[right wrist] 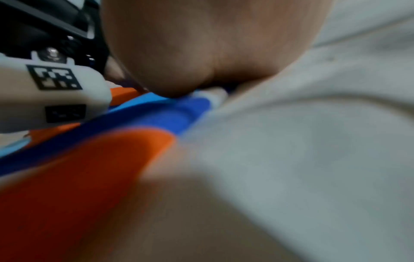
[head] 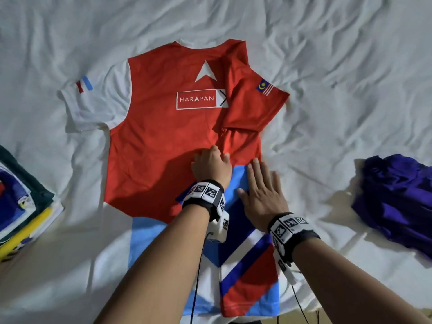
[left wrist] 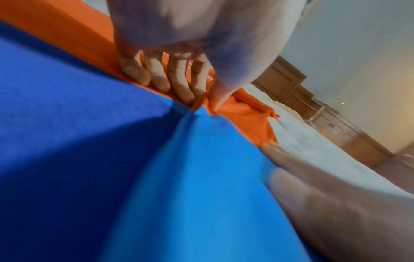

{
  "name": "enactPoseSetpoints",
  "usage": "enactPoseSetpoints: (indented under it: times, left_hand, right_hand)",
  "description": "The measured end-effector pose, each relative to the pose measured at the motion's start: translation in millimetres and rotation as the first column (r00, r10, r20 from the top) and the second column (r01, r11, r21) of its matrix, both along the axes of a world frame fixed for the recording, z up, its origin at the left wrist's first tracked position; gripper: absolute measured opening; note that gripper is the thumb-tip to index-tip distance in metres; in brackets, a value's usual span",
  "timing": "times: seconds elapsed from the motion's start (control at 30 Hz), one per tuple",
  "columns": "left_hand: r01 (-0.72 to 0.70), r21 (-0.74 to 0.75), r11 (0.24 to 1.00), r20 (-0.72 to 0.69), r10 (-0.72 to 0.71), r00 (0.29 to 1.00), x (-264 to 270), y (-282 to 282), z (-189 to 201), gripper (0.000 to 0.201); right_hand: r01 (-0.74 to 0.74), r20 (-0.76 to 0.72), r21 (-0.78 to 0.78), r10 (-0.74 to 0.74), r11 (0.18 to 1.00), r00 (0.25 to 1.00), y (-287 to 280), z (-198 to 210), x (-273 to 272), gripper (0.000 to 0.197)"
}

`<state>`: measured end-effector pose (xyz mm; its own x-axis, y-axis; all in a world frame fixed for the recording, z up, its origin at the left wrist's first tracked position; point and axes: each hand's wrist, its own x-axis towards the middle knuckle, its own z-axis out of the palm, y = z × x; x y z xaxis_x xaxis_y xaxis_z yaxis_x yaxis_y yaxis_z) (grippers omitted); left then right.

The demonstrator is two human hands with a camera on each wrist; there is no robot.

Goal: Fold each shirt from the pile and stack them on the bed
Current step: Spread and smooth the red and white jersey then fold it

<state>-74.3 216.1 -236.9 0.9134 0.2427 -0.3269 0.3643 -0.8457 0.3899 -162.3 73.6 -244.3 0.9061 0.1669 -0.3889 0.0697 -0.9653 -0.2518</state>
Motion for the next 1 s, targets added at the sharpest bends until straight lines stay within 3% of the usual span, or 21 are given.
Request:
enactPoseSetpoints:
  times: [0.1,0.2,0.27,0.33,0.37,0.4,0.5,0.53,0.63,0.67,0.8,1.0]
  left_hand:
    - [-0.038,0.027,0.999,0.020,0.038,0.999,10,7,-7,0.027]
    - [-0.006,0.126,0.992,0.196,-0.019,0.980,2,8,-6,0.028]
    - [0.236,0.222,0.946,0.237,-0.287,0.928,-9,3,-9,0.056]
    - [0.520,0.311,0.796,0.149,-0.581,0.800,-18,10,-24,0.070]
    - [0.580,0.326,0.747,0.112,-0.639,0.761,-20,18,-33,0.071]
    - [0.586,0.331,0.740,0.091,-0.643,0.760,-19,26,-40,0.072]
    - [0.461,0.327,0.825,0.084,-0.511,0.855,-11,37,-40,0.070]
    - [0.474,0.312,0.823,0.088,-0.522,0.848,-10,34,-36,0.070]
    - [0.639,0.338,0.691,0.034,-0.687,0.726,-15,33,-36,0.070]
    - [0.641,0.340,0.689,0.020,-0.686,0.727,-15,39,-38,0.070]
    - [0.460,0.296,0.837,0.061,-0.497,0.866,-6,74,-28,0.066]
    - [0.072,0.209,0.975,0.236,-0.122,0.964,14,139,1,0.048]
  right_hand:
    - [0.093,0.028,-0.058,-0.091,0.994,0.995,-10,-10,-1,0.074]
    - [0.139,0.102,-0.008,-0.137,0.990,0.985,-1,-5,12,0.075]
    - [0.010,0.148,0.033,-0.014,0.999,0.989,3,-6,28,0.073]
    - [-0.042,0.149,0.040,0.036,0.998,0.988,-3,-15,42,0.070]
    - [-0.016,0.124,0.030,0.013,0.999,0.992,-8,-20,48,0.070]
    - [0.023,0.106,0.007,-0.023,1.000,0.994,-13,-24,51,0.070]
    - [0.126,0.139,-0.017,-0.123,0.992,0.983,-6,-24,51,0.072]
    - [0.106,0.145,0.000,-0.105,0.994,0.984,-1,-22,49,0.072]
    - [-0.031,0.127,0.028,0.027,0.999,0.992,3,-25,41,0.069]
    - [-0.023,0.108,0.022,0.021,0.999,0.994,1,-25,40,0.069]
    - [0.032,0.117,-0.048,-0.026,0.998,0.993,10,-9,51,0.071]
    - [-0.007,0.172,0.091,-0.008,0.996,0.985,71,40,105,0.058]
